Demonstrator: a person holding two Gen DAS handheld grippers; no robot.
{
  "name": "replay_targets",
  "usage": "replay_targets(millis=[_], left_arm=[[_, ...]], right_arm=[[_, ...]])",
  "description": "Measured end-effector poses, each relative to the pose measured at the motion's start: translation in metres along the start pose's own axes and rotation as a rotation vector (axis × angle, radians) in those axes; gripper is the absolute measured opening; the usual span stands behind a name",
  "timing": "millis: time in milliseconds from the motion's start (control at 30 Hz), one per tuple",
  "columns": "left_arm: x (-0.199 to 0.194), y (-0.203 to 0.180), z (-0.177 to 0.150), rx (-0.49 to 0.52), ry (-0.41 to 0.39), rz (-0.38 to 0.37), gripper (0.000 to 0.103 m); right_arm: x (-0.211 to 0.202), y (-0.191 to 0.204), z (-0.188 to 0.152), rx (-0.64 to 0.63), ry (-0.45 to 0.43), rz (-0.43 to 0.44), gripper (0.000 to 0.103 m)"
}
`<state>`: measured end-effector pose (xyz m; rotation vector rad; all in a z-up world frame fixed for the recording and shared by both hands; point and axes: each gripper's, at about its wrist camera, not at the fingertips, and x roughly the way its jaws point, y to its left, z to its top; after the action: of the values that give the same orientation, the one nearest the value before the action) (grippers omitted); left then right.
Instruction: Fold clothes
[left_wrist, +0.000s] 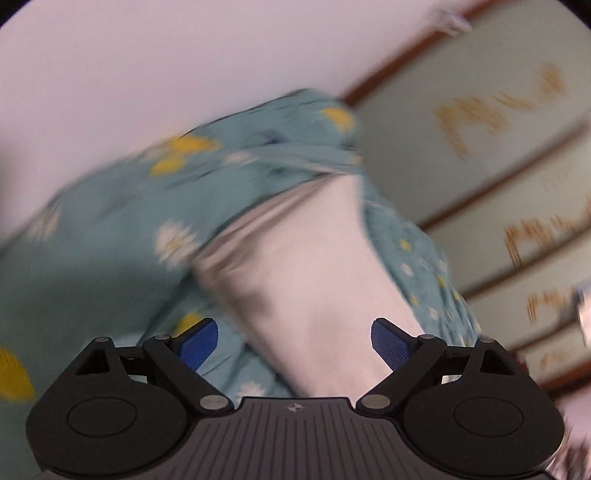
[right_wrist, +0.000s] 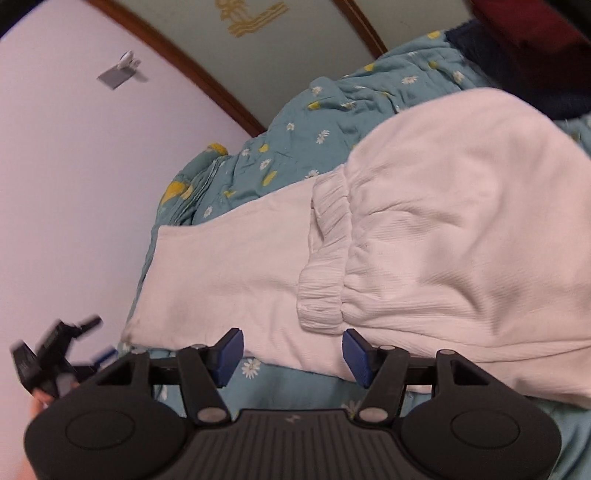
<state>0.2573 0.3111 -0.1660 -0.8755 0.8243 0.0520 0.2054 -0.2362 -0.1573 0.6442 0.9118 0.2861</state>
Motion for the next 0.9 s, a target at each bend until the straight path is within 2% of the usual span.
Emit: replay_targets(millis=[133,233,267,300,367,433,467,500,533,633,767,833,867,900], left_arm=[[0.013,0.017,0.009,-0.061,-0.045,0.033,0.091],[0.024,0.021,0.018,-0.07,-0.083,0.011,0.09],[0.026,0.02,0.019,-0.06,-0.097,0.004,0.087],[0.028,0.017,0.021,-0.037,-0.119,-0.006,0.079],[0.03,0.01,0.021,0.002,-0.144,-0.004,0.075],[0.035,-0.002,0.018,0.07,-0.165,0.039,0.074],[0.038,-0.006,0.017,0.11,-0.154,0.079,0.066],[0.042,-0.01,0.016,0.149,-0.141,0.12,0.041],[0.044,-0.013,0.015,0.181,-0.131,0.154,0.028],[0.04,-0.023,0.012,0.252,-0.148,0.159,0.024],[0.029,-0.062,-0.002,0.463,-0.211,0.162,0.023],[0.019,-0.099,-0.014,0.606,-0.244,0.109,0.023],[0.017,-0.115,-0.02,0.668,-0.244,0.094,0.022],[0.016,-0.141,-0.03,0.774,-0.233,0.068,0.022]], right_arm=[[0.006,0.001,-0.003,0.016,0.018,0.005,0.059],[0.017,0.002,-0.001,0.008,0.043,0.007,0.059],[0.021,0.001,-0.001,0.014,0.051,0.011,0.059],[0.026,0.0,0.0,0.022,0.06,0.015,0.059],[0.034,-0.004,0.002,0.04,0.077,0.014,0.059],[0.039,-0.008,0.003,0.059,0.09,0.003,0.059],[0.042,-0.01,0.004,0.068,0.094,0.005,0.059],[0.044,-0.013,0.004,0.078,0.1,0.008,0.059],[0.045,-0.014,0.004,0.085,0.103,0.014,0.059],[0.046,-0.02,0.004,0.104,0.099,0.023,0.059],[0.047,-0.031,0.001,0.152,0.106,0.038,0.059],[0.047,-0.035,0.001,0.174,0.112,0.041,0.059],[0.046,-0.038,0.0,0.185,0.11,0.045,0.059],[0.046,-0.038,0.001,0.189,0.108,0.049,0.059]])
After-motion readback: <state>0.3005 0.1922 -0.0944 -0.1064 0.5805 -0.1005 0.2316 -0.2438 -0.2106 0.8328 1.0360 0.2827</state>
